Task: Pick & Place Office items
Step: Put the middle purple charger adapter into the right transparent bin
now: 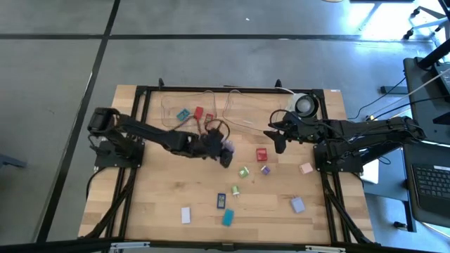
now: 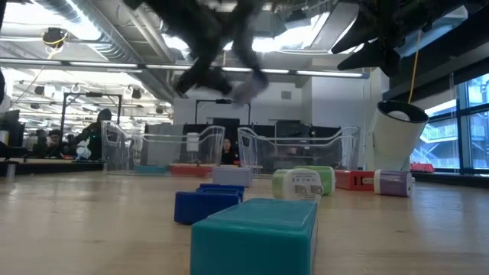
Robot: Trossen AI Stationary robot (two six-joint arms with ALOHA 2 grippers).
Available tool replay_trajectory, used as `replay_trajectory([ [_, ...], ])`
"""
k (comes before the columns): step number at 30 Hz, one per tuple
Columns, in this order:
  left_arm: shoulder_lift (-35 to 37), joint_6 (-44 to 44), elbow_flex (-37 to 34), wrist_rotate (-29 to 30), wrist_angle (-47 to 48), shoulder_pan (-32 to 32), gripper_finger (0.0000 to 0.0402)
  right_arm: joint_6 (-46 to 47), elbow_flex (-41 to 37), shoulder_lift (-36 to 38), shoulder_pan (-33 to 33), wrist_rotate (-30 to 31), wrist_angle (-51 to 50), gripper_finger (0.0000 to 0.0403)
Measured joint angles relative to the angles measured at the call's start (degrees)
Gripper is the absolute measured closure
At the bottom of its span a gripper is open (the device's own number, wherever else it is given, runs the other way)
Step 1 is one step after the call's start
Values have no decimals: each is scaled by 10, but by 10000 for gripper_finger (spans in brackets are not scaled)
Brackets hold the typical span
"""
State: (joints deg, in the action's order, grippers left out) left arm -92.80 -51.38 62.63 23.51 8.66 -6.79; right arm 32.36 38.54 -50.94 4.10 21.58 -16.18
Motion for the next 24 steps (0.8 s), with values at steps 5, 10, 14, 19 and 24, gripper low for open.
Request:
replay_trajectory([
  [5,54,100,0,57,-119,15,184,0,0,0,0,-5,9,182],
  [10,87,274,0,58,-201,25,183,14,0,0,0,-58,95,182],
  [14,103,411,0,45,-225,24,182,58,0,0,0,-83,182,182],
  [19,104,512,0,43,-222,24,182,136,0,0,-12,-83,231,164],
  [24,100,627,0,35,-234,25,181,223,0,-4,-22,-83,236,117],
])
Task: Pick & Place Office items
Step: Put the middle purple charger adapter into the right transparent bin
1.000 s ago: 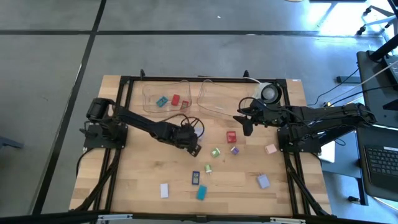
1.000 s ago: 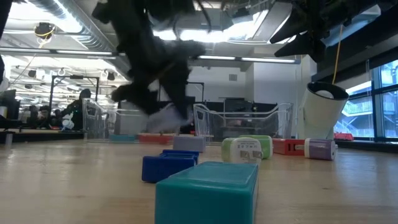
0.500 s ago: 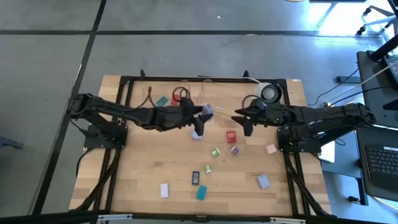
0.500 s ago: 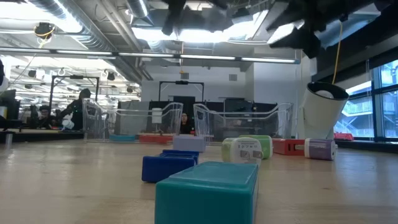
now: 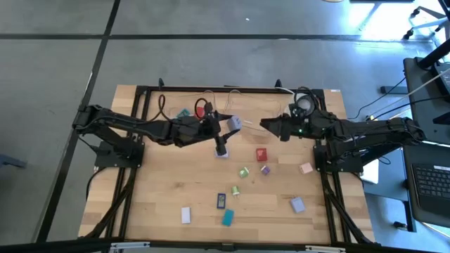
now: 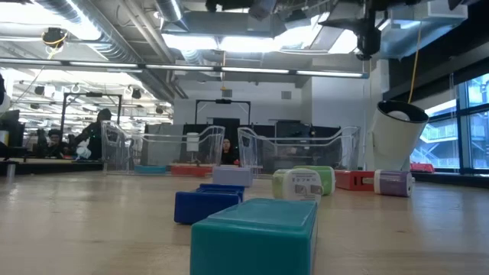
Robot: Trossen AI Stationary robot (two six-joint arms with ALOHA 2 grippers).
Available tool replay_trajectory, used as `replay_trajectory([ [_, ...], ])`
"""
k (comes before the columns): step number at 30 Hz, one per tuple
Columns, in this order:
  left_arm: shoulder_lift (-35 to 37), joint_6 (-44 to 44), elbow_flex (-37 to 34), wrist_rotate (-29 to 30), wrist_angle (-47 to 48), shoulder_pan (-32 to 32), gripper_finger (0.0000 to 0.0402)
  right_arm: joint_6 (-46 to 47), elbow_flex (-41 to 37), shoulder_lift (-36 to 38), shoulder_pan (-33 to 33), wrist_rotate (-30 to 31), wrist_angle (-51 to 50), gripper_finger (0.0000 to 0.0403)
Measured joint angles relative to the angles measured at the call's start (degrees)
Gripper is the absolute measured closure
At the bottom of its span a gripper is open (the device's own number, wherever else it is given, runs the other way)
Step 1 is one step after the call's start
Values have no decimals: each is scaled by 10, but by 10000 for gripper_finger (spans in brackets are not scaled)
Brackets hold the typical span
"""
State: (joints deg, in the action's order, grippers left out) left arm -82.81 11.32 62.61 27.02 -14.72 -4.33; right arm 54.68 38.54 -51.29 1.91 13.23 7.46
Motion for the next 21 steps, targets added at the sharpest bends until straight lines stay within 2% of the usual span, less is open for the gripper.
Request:
replay_trajectory([
  [4,0,70,0,-73,-25,12,181,63,0,-20,-5,-8,25,85],
  [8,-1,84,0,-153,-51,31,181,75,0,-55,-8,-43,86,71],
  [16,-10,93,0,-173,-67,49,181,44,0,-108,-8,-84,229,77],
  [21,-10,94,0,-203,-85,53,181,17,0,-115,-8,-87,265,78],
])
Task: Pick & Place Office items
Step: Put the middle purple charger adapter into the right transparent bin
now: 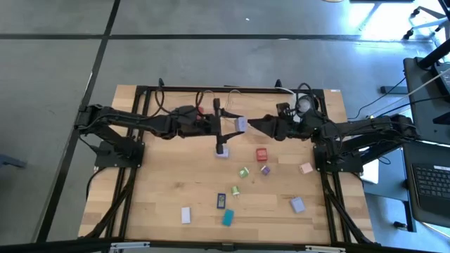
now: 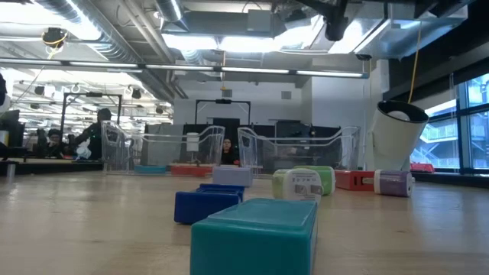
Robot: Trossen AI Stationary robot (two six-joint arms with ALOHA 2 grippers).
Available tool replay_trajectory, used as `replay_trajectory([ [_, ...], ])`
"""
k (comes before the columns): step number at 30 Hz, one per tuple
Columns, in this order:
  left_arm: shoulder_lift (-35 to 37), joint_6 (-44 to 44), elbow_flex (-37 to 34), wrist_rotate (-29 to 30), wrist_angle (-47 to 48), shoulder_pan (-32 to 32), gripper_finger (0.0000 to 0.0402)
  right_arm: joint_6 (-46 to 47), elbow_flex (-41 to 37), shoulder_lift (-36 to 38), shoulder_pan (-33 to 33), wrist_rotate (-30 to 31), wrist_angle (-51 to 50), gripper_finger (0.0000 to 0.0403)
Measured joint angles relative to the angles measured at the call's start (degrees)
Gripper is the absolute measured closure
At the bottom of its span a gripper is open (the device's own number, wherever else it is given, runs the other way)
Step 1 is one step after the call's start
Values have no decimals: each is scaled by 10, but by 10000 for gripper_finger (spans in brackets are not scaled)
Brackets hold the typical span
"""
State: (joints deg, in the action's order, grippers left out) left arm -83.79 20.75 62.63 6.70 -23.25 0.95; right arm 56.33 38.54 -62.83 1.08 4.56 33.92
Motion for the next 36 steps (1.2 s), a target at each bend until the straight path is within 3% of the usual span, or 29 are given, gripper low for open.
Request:
replay_trajectory([
  [9,0,36,0,-24,-60,5,181,0,0,-13,-3,10,24,78],
  [27,0,40,0,-41,-54,23,181,17,0,-65,-3,5,138,79],
  [36,-13,41,0,-43,-61,26,181,19,0,-65,-3,5,136,79],
])
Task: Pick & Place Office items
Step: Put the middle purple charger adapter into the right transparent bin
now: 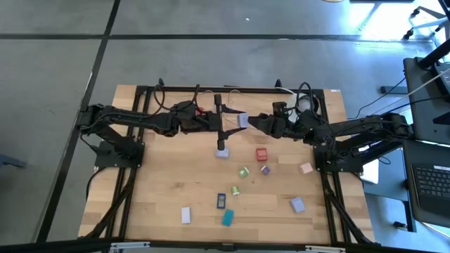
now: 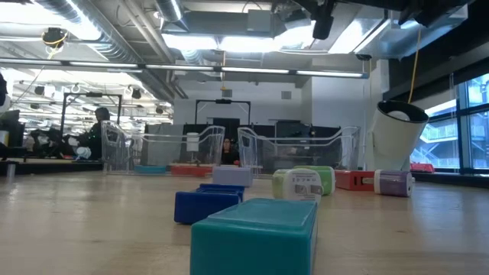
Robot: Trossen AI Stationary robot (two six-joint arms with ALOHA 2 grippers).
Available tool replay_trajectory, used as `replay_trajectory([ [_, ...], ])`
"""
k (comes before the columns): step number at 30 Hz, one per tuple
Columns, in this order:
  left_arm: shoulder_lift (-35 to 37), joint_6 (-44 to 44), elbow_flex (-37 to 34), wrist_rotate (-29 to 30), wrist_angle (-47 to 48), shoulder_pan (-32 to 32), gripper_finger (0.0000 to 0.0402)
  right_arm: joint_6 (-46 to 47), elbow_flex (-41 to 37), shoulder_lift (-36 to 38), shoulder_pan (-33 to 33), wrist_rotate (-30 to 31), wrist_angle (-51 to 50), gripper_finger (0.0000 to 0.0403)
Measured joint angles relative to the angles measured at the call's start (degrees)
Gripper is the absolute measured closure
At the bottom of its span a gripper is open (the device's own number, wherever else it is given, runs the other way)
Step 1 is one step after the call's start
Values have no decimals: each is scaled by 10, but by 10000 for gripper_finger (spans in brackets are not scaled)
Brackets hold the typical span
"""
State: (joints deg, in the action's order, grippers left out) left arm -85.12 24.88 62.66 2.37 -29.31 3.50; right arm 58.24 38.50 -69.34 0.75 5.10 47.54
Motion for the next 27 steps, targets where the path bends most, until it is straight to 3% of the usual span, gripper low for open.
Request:
replay_trajectory([
  [16,-1,47,0,-9,-15,12,181,0,0,0,0,-3,-4,79],
  [27,-1,28,-1,-32,-22,13,181,1,1,1,-9,-11,-15,79],
])
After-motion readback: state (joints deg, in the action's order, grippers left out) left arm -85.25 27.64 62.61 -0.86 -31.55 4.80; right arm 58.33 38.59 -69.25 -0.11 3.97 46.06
